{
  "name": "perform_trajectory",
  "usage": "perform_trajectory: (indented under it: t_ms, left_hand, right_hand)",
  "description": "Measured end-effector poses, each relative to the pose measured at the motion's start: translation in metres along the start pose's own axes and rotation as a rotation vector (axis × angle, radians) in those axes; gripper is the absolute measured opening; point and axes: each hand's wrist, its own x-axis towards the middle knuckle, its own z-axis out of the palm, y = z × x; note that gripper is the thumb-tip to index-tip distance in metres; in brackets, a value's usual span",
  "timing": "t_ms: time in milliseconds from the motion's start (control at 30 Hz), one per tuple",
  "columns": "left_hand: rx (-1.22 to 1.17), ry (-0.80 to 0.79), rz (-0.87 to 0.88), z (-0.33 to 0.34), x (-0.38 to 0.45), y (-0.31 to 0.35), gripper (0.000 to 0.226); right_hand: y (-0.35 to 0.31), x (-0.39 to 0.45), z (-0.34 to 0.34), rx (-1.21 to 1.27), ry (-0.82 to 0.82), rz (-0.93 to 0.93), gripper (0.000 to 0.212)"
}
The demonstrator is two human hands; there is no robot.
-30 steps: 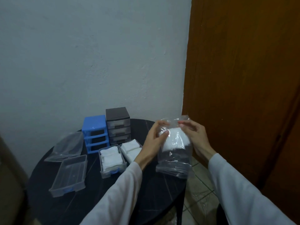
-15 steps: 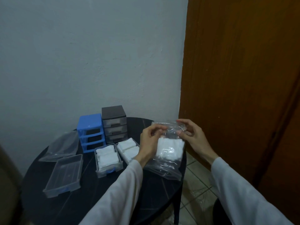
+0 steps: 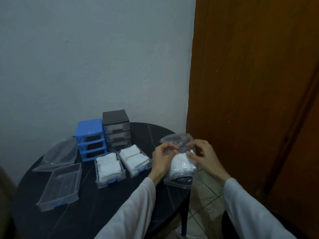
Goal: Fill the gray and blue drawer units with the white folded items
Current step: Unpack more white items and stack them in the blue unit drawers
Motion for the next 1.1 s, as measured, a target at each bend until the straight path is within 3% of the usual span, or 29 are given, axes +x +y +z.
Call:
perform_trajectory:
  t_ms: [67, 167, 267, 400, 500, 633, 700, 833, 1100]
  left_hand:
    - [0.037, 0.025, -0.016, 0.004, -0.001, -0.007, 0.016]
    - [0.095, -0.067, -0.018, 0.004, -0.004, -0.012, 0.018]
    - [0.336, -0.102, 0.024, 0.005, -0.010, -0.008, 0.027]
    - [0.573, 0.013, 0.247, 0.002, -0.024, 0.002, 0.029]
    - [0.625, -0.197, 0.229, -0.002, -0.027, 0.008, 0.031]
    - [0.707, -0.349, 0.154, -0.002, -0.026, 0.008, 0.049]
    - [0.762, -0.330, 0.182, -0.002, -0.024, 0.005, 0.049]
    - [0.726, -0.243, 0.197, -0.004, -0.020, 0.000, 0.035]
    - [0.695, -0.152, 0.339, -0.004, -0.024, -0.006, 0.018]
  right_hand:
    - [0.004, -0.010, 0.001, -0.129, 0.018, -0.060, 0.015]
    - [0.009, -0.020, 0.002, -0.214, -0.139, -0.125, 0.021]
    - [0.017, -0.017, 0.004, -0.301, -0.207, -0.127, 0.028]
    - [0.016, -0.011, 0.004, -0.149, -0.169, -0.062, 0.024]
    - [0.014, -0.009, -0.001, 0.019, -0.139, -0.053, 0.019]
    - [0.013, -0.015, -0.003, -0.058, 0.052, -0.111, 0.018]
    - [0.013, -0.022, -0.004, -0.097, 0.112, -0.152, 0.017]
    - [0.021, -0.034, -0.001, -0.098, 0.023, -0.160, 0.013]
    - [0.024, -0.027, 0.020, -0.081, 0.019, -0.020, 0.006]
